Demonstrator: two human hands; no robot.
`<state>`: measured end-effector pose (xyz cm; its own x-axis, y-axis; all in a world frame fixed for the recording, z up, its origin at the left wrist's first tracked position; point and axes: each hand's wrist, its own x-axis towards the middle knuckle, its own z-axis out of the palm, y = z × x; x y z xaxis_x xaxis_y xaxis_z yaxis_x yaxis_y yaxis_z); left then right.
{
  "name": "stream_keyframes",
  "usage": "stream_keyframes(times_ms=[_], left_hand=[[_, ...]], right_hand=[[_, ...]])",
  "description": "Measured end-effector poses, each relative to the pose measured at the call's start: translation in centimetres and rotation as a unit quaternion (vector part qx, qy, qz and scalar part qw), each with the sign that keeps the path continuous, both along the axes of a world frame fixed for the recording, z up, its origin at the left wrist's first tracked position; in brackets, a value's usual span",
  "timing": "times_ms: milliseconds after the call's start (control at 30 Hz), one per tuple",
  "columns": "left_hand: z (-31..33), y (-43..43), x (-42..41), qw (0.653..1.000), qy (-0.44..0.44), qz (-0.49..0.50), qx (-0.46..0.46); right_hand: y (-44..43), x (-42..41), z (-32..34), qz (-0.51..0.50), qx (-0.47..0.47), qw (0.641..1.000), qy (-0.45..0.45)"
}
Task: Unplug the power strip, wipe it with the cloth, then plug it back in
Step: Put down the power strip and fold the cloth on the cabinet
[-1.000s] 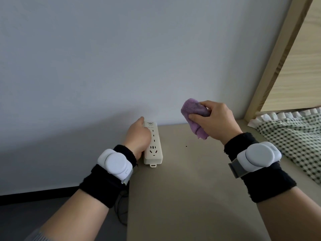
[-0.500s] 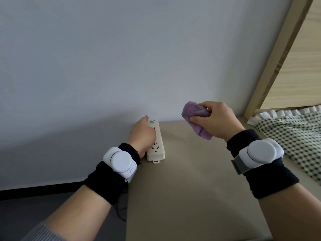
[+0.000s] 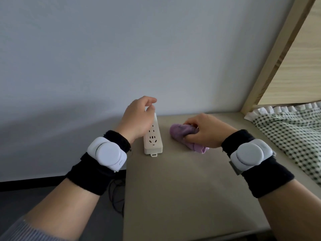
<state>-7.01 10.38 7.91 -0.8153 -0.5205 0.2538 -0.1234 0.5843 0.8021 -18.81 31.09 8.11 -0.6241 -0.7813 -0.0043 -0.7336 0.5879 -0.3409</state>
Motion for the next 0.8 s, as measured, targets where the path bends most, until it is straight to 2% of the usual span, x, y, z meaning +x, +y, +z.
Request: stream_keyframes(times_ms=[167, 267, 400, 533, 667, 800], left_hand=[[0.2, 0.7, 0.2, 0.998, -0.017, -0.031, -0.06], [0.0, 0.9, 0.1, 0.996, -0.017, -0.037, -0.081], [-0.4, 0.9, -0.5, 0.995, -0.01, -0.041, -0.088], [-0.7, 1.5, -1.1, 0.994, -0.011, -0.044, -0.101], [-0.8, 1.8, -1.2, 0.99, -0.022, -0.043, -0.13], [-1.0, 1.9, -1.1, 0.987, -0.036, -0.036, -0.153]], right_hand=[[-0.6, -1.4, -1.2, -0.117, -0.059, 0.986, 0.104], [-0.5, -1.9, -1.1, -0.127, -0.057, 0.988, 0.06], [-0.7, -0.7, -1.0, -0.032, -0.015, 0.999, -0.033], [-1.1, -1.0, -0.7, -0.046, -0.022, 0.998, -0.023], [-2.4, -1.8, -0.3, -0.097, -0.043, 0.993, 0.058], [-2.0, -2.0, -0.5, -0.079, -0.016, 0.996, -0.022]])
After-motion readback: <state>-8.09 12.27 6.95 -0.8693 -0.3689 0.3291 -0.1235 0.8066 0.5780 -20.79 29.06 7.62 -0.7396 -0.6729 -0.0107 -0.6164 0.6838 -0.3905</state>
